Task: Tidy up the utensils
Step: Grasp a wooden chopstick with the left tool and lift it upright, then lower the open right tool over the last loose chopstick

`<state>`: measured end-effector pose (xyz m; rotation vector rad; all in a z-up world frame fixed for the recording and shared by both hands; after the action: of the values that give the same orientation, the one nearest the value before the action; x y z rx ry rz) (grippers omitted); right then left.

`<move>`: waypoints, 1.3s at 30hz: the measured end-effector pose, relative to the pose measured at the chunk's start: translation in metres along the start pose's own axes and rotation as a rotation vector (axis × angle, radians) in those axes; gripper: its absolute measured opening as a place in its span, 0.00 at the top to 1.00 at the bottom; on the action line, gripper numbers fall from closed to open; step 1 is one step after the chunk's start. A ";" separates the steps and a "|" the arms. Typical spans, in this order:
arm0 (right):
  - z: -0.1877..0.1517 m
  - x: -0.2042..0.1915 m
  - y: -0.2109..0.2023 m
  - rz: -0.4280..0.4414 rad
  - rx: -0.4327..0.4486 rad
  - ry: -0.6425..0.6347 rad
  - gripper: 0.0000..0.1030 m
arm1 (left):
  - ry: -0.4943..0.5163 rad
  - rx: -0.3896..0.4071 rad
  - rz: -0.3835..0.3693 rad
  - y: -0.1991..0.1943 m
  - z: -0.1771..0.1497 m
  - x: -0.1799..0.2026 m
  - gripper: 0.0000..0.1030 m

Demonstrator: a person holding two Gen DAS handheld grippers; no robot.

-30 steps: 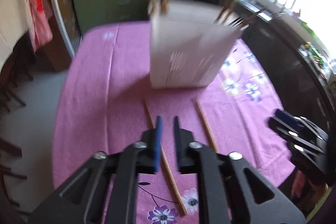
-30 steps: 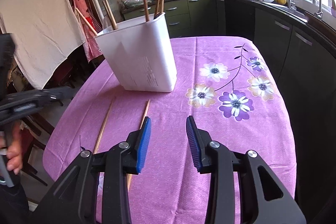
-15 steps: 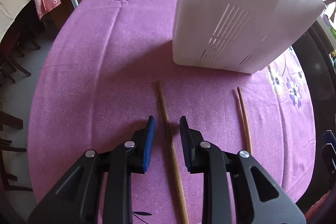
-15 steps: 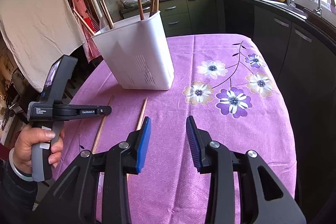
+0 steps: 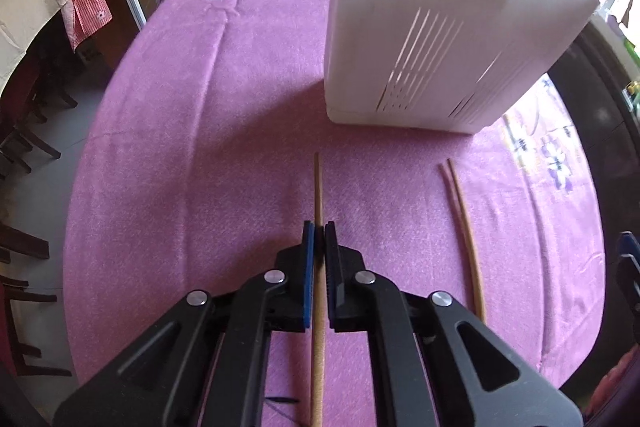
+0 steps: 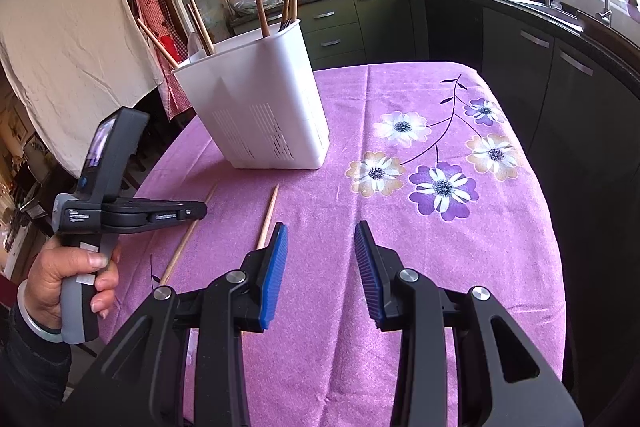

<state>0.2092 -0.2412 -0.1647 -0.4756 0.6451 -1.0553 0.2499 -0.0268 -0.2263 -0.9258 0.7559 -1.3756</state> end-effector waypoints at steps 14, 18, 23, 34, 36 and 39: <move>0.000 -0.020 0.019 0.032 -0.056 -0.040 0.63 | 0.072 0.299 -0.074 -0.139 0.011 -0.001 0.95; -0.002 -0.031 0.035 0.052 -0.104 -0.063 0.63 | 0.088 0.358 -0.070 -0.165 0.010 -0.001 0.95; -0.006 -0.040 0.069 0.031 -0.186 -0.105 0.63 | 0.104 0.394 -0.078 -0.180 0.003 -0.003 0.95; -0.011 -0.063 0.132 -0.050 -0.311 -0.192 0.63 | 0.126 0.407 -0.092 -0.185 -0.002 -0.006 0.95; -0.012 -0.063 0.139 -0.083 -0.326 -0.210 0.64 | 0.127 0.409 -0.096 -0.185 -0.002 -0.007 0.95; -0.013 -0.065 0.141 -0.105 -0.334 -0.227 0.65 | 0.127 0.412 -0.102 -0.184 -0.002 -0.007 0.95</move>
<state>0.2686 -0.1234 -0.2483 -0.9145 0.6003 -0.9767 0.1611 -0.0139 -0.0651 -0.5624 0.4958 -1.6159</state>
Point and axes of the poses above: each gripper's, at about its wrist camera, not at the fingertips, and y roughly the way its jaws point, x to its right, z to its top, the point moved 9 cm from there along y, roughly the way its jaws point, and after that the axes turned 3 degrees about x, right-handed, at the moved point
